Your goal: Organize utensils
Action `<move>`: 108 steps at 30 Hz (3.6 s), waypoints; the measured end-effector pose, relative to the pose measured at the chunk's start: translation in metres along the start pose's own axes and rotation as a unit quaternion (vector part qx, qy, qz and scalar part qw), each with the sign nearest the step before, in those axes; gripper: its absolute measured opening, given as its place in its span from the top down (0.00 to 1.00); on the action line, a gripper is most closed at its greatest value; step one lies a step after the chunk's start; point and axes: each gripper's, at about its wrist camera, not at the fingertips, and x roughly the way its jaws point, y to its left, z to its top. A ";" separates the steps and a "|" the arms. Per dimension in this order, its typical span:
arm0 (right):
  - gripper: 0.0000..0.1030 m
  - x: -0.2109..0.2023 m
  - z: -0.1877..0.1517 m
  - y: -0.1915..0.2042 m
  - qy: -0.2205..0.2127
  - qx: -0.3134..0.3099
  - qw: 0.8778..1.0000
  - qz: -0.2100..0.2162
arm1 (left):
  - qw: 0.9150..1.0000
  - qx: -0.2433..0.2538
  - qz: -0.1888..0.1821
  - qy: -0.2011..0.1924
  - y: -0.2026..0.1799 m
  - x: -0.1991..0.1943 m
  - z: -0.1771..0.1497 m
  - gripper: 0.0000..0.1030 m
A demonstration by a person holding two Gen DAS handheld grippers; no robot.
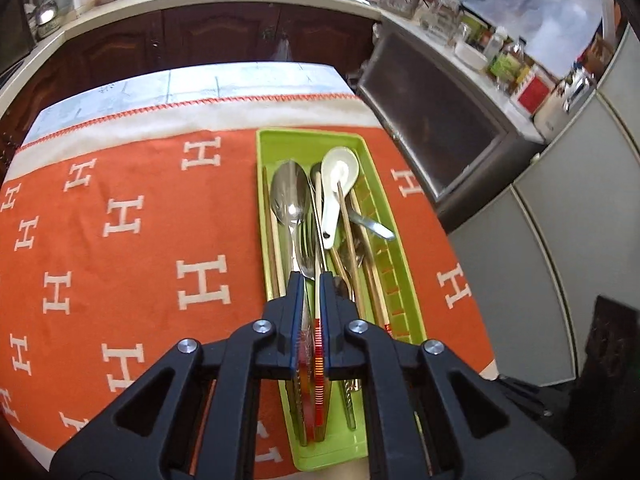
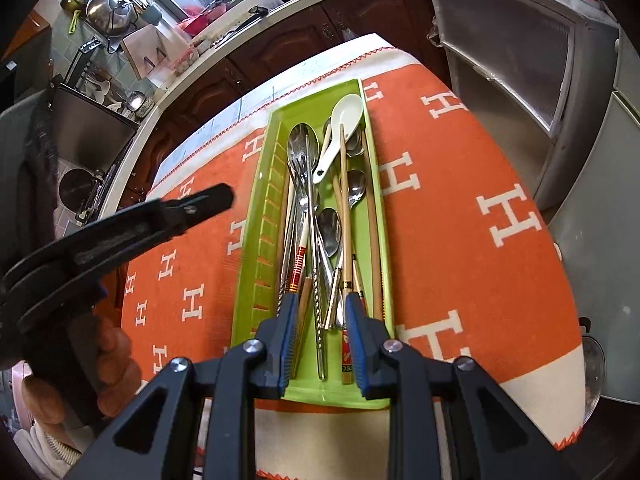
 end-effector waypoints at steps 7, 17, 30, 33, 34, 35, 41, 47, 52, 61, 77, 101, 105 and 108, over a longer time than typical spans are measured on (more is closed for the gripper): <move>0.77 -0.001 0.001 0.002 -0.002 -0.004 1.000 0.000 | 1.000 -0.020 0.013 0.003 0.026 0.000 -0.011 0.91; 0.77 0.000 -0.001 0.019 -0.006 -0.029 1.000 0.001 | 0.996 -0.051 0.071 -0.017 0.076 -0.041 -0.034 0.68; 0.77 -0.021 -0.004 0.069 -0.019 -0.075 0.997 0.006 | 0.981 -0.081 0.155 -0.078 0.110 -0.142 -0.060 0.44; 0.76 -0.037 -0.004 0.086 -0.034 -0.087 0.996 0.012 | 0.979 -0.077 0.160 -0.097 0.104 -0.163 -0.062 0.36; 0.76 -0.043 -0.005 0.093 -0.039 -0.092 0.995 0.015 | 0.979 -0.071 0.160 -0.104 0.101 -0.169 -0.064 0.34; 0.73 -0.049 -0.006 0.099 -0.045 -0.096 0.994 0.018 | 0.979 -0.066 0.160 -0.109 0.098 -0.174 -0.065 0.31; 0.63 -0.074 -0.022 0.126 -0.083 -0.124 0.989 0.008 | 0.978 -0.052 0.162 -0.119 0.085 -0.190 -0.077 0.25; 0.63 -0.081 -0.034 0.139 -0.101 -0.139 0.985 -0.005 | 0.978 -0.050 0.171 -0.105 0.082 -0.187 -0.089 0.24; 0.63 -0.080 -0.036 0.145 -0.102 -0.146 0.984 -0.009 | 0.979 -0.054 0.170 -0.098 0.085 -0.184 -0.091 0.24; 0.63 -0.073 -0.035 0.142 -0.090 -0.140 0.986 -0.006 | 0.979 -0.059 0.169 -0.094 0.090 -0.179 -0.088 0.24; 0.63 -0.067 -0.033 0.142 -0.084 -0.141 0.986 -0.004 | 0.981 -0.058 0.167 -0.085 0.091 -0.170 -0.084 0.24; 0.63 -0.055 -0.032 0.146 -0.068 -0.146 0.987 -0.005 | 0.982 -0.059 0.163 -0.076 0.093 -0.162 -0.085 0.24; 0.63 -0.054 -0.032 0.148 -0.068 -0.147 0.987 -0.006 | 0.982 -0.061 0.160 -0.077 0.098 -0.162 -0.084 0.24; 0.63 -0.052 -0.031 0.150 -0.067 -0.150 0.986 -0.010 | 0.982 -0.064 0.157 -0.079 0.102 -0.162 -0.085 0.24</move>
